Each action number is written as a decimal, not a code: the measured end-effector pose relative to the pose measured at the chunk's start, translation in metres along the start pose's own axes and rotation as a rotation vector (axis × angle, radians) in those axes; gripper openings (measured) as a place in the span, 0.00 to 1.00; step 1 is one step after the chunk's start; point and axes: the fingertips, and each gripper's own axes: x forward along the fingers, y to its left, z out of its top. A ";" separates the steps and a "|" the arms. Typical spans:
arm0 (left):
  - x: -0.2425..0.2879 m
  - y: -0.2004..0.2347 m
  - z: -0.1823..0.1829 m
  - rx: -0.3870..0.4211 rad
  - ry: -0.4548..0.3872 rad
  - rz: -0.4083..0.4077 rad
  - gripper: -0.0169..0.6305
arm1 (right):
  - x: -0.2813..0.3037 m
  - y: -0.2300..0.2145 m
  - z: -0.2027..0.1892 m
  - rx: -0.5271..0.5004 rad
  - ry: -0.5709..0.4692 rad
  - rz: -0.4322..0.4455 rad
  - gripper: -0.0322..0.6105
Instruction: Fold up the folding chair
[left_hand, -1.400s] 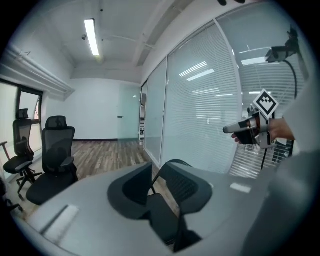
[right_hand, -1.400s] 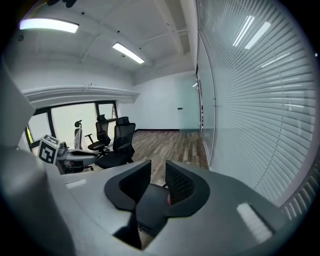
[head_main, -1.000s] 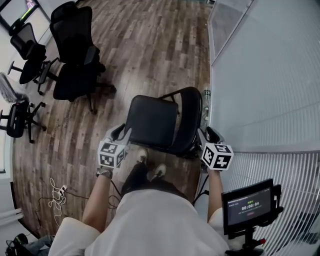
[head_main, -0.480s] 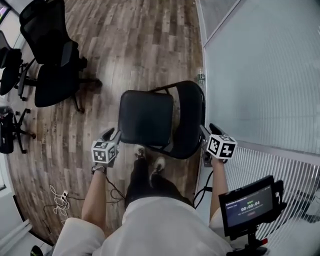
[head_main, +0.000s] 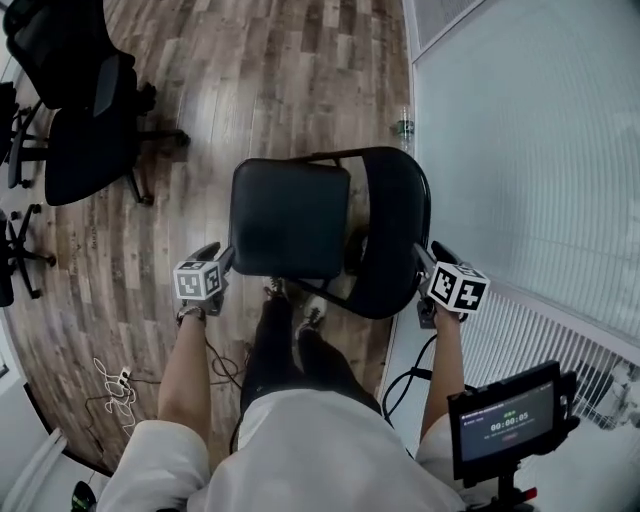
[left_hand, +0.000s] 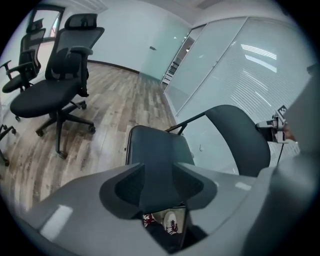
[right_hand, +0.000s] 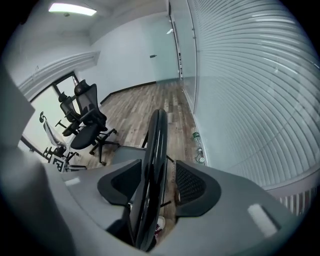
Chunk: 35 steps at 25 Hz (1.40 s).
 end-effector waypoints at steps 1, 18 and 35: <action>0.005 0.001 -0.003 -0.008 0.007 -0.010 0.29 | -0.002 0.002 0.000 -0.015 0.011 0.004 0.39; 0.061 0.041 -0.058 -0.155 0.187 -0.112 0.36 | -0.033 0.019 -0.022 -0.013 0.116 0.125 0.29; 0.109 0.071 -0.040 -0.201 0.209 -0.305 0.45 | -0.033 0.042 -0.026 -0.039 0.238 0.098 0.25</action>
